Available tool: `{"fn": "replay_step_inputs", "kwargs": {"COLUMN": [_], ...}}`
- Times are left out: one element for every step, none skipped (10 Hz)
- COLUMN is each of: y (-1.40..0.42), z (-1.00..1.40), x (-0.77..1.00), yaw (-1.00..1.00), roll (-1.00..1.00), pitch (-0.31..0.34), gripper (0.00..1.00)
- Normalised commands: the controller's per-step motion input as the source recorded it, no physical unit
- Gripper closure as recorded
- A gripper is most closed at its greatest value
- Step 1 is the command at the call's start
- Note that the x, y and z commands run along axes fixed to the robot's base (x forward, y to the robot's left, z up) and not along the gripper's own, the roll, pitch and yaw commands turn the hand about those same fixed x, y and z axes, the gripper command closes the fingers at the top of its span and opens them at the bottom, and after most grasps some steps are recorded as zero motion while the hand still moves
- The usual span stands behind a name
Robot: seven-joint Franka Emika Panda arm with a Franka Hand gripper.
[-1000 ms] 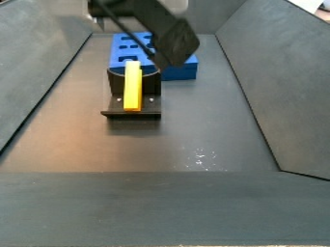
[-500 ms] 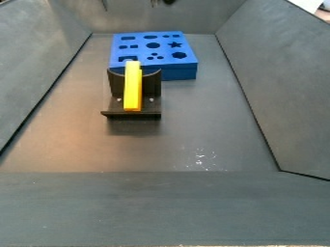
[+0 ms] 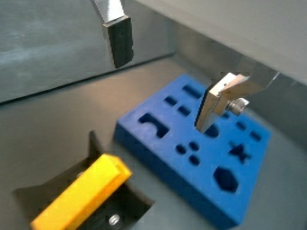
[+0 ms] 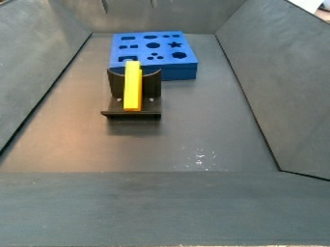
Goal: Pick up the arch object. Move up. Place the arch object on the fixture. Regrasp the arch object. Rotate the arch object. Move to above the board. Insert the arch object.
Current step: Regrasp the arch object.
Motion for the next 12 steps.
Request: {"fn": "replay_step_inputs", "kwargs": {"y": [-0.02, -0.02, -0.02, -0.02, -0.02, -0.02, -0.02, -0.02, -0.02, -0.02, -0.02, -0.02], "z": [0.02, 0.01, 0.00, 0.00, 0.01, 0.00, 0.00, 0.01, 0.01, 0.00, -0.01, 0.00], "x": [-0.05, -0.05, -0.04, -0.04, -0.03, -0.03, -0.03, -0.02, -0.01, 0.00, 0.02, 0.03], "yaw": [0.02, 0.02, 0.02, 0.02, 0.02, 0.02, 0.02, 0.02, 0.02, 0.02, 0.03, 0.03], "roll": [1.00, 1.00, 1.00, 1.00, 1.00, 1.00, 1.00, 1.00, 1.00, 1.00, 1.00, 1.00], "pitch": [0.000, -0.009, -0.016, -0.024, -0.029, -0.032, -0.032, -0.027, -0.026, -0.018, -0.012, 0.000], "gripper": [0.00, 0.00, 0.00, 0.00, 0.00, 0.00, 0.00, 0.00, 0.00, 0.00, 0.00, 0.00]}}
